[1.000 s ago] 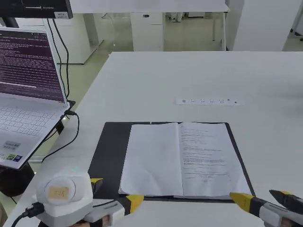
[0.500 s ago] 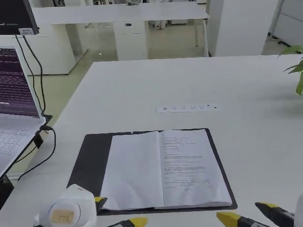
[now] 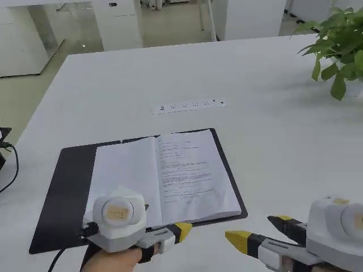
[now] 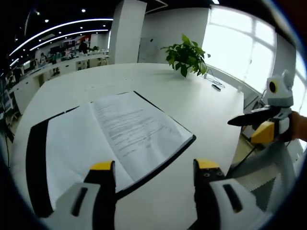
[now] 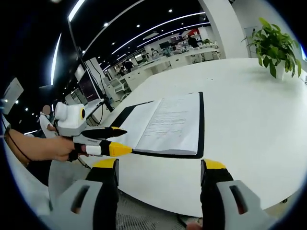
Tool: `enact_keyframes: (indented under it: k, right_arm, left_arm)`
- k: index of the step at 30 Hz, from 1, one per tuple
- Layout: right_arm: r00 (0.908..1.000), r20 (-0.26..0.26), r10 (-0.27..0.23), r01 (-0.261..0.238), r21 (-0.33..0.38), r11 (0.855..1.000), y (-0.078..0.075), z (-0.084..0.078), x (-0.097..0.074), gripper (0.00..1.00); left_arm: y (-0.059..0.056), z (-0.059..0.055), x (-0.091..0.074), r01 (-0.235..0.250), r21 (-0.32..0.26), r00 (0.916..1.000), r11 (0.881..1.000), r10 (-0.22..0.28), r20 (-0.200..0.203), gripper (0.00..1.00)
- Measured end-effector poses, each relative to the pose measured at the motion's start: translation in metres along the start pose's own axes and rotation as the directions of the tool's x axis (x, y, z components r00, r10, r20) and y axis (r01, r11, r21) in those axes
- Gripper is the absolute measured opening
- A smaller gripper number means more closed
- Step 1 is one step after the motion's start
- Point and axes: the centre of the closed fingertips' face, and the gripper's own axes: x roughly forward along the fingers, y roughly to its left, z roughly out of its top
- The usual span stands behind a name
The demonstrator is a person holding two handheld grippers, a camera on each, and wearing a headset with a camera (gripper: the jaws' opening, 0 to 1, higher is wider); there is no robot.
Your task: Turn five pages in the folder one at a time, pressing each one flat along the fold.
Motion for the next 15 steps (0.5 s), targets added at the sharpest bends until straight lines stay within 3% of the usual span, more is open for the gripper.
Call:
enact_keyframes:
  k: [3,9,15]
  right_arm:
    - [0.9999,0.01,-0.006,0.006,0.006,1.0,-0.004,0.003,0.0,0.68]
    - [0.9991,0.038,-0.017,0.015,0.044,0.999,-0.009,0.011,0.001,0.67]
    - [0.9987,0.047,-0.018,0.016,0.05,0.999,-0.011,0.014,0.005,0.66]
  left_arm:
    - [-0.008,0.007,0.018,0.026,0.03,0.9996,0.999,-0.026,-0.005,0.65]
    - [-0.016,0.019,0.048,0.046,0.023,0.9988,0.999,-0.046,0.018,0.63]
    - [-0.014,0.026,0.074,0.019,0.012,0.9983,1.0,-0.02,0.055,0.61]
